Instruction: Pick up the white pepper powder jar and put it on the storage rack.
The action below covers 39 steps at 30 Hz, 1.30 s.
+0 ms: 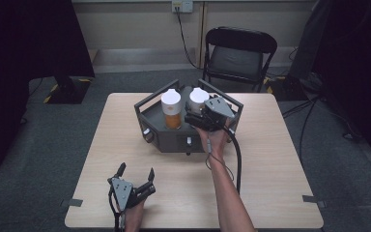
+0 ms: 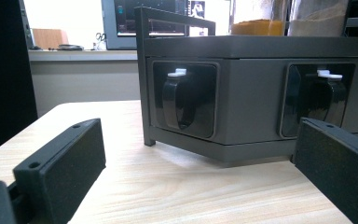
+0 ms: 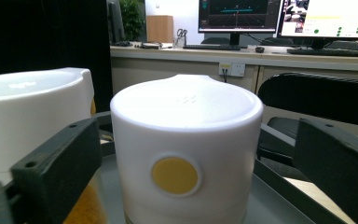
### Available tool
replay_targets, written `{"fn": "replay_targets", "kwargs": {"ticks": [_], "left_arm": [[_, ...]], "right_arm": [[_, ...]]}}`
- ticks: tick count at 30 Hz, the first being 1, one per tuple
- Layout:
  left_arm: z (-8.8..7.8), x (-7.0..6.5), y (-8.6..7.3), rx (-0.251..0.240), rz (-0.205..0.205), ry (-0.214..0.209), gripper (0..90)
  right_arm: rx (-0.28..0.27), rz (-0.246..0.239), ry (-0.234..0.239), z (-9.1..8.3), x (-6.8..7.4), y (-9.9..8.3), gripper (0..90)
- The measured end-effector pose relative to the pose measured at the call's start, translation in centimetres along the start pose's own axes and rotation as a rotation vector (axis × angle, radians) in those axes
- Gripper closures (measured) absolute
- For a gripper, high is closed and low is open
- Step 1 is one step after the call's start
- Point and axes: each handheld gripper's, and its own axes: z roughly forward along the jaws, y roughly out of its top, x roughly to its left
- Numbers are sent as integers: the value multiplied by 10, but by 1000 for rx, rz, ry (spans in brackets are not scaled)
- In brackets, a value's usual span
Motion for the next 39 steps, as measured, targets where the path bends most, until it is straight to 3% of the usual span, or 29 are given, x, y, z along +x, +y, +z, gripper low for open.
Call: {"fn": "replay_targets", "kwargs": {"ticks": [9, 23, 30, 39], "left_arm": [[0, 0, 0, 0, 0, 0, 16], [0, 0, 0, 2, 2, 0, 16], [0, 0, 0, 0, 0, 0, 16], [0, 0, 0, 0, 0, 1, 16]], "right_arm": [[-40, 18, 17, -13, -3, -7, 0], [-86, 7, 22, -41, -1, -21, 0], [-77, -24, 25, -50, 1, -23, 0], [-87, -15, 36, -64, -1, -29, 0]]}}
